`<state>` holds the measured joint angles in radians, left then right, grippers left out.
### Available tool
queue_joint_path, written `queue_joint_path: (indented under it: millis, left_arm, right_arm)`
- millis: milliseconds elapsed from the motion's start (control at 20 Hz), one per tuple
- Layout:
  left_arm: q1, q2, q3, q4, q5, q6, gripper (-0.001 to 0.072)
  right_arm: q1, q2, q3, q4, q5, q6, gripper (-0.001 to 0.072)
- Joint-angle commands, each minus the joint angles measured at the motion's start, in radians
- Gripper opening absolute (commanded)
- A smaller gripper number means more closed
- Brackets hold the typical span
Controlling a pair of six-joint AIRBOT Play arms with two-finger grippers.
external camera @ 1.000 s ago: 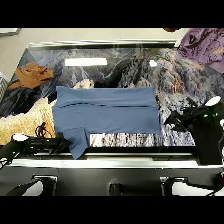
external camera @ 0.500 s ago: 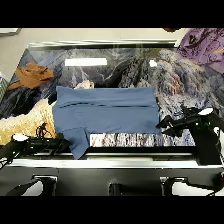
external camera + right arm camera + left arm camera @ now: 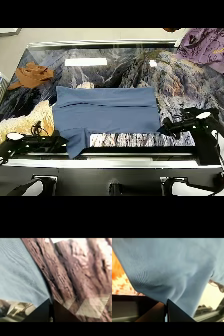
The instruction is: Fold the clothes and pants, and hang the long-sleeved shirts on hangers.
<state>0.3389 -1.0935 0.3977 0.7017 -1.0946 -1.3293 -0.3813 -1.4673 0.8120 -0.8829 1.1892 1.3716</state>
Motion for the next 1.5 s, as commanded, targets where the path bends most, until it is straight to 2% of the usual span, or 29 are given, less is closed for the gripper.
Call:
queue_joint_path:
  millis: [0, 50, 150, 300, 450, 600, 700, 800, 1000, 1450]
  left_arm:
    - [0.076, 0.074, 0.111, 0.234, -0.127, -0.138, 0.0014]
    - [0.095, 0.115, 0.150, 0.315, -0.178, -0.169, 0.0014]
    - [0.115, 0.207, 0.197, 0.417, -0.280, -0.168, 0.0014]
    - [0.109, 0.334, 0.198, 0.440, -0.368, -0.179, 0.0015]
    - [0.069, 0.386, 0.201, 0.439, -0.367, -0.182, 0.0014]
    - [-0.005, 0.348, 0.229, 0.440, -0.271, -0.182, 0.0013]
    - [-0.050, 0.273, 0.281, 0.440, -0.197, -0.177, 0.0013]
    - [-0.075, 0.164, 0.356, 0.440, -0.152, -0.166, 0.0013]
    - [-0.103, -0.096, 0.550, 0.404, -0.100, -0.105, 0.0014]
    - [-0.135, -0.588, 1.054, 0.406, -0.154, -0.037, 0.0014]
  right_arm:
    - [-0.001, 0.083, -0.001, -0.021, 0.033, 0.101, 0.0025]
    - [-0.001, 0.120, -0.001, -0.056, 0.055, 0.132, 0.0025]
    - [0.000, 0.202, -0.001, -0.134, 0.117, 0.165, 0.0025]
    - [0.000, 0.314, -0.001, -0.216, 0.208, 0.198, 0.0025]
    - [0.000, 0.382, -0.001, -0.229, 0.228, 0.215, 0.0024]
    - [0.023, 0.382, 0.012, -0.224, 0.180, 0.194, 0.0024]
    - [0.093, 0.364, 0.049, -0.236, 0.103, 0.181, 0.0024]
    - [0.166, 0.309, 0.108, -0.289, 0.038, 0.215, 0.0024]
    - [0.225, 0.116, 0.274, -0.340, 0.031, 0.240, 0.0025]
    - [0.250, -0.216, 0.583, -0.329, 0.010, 0.241, 0.0025]
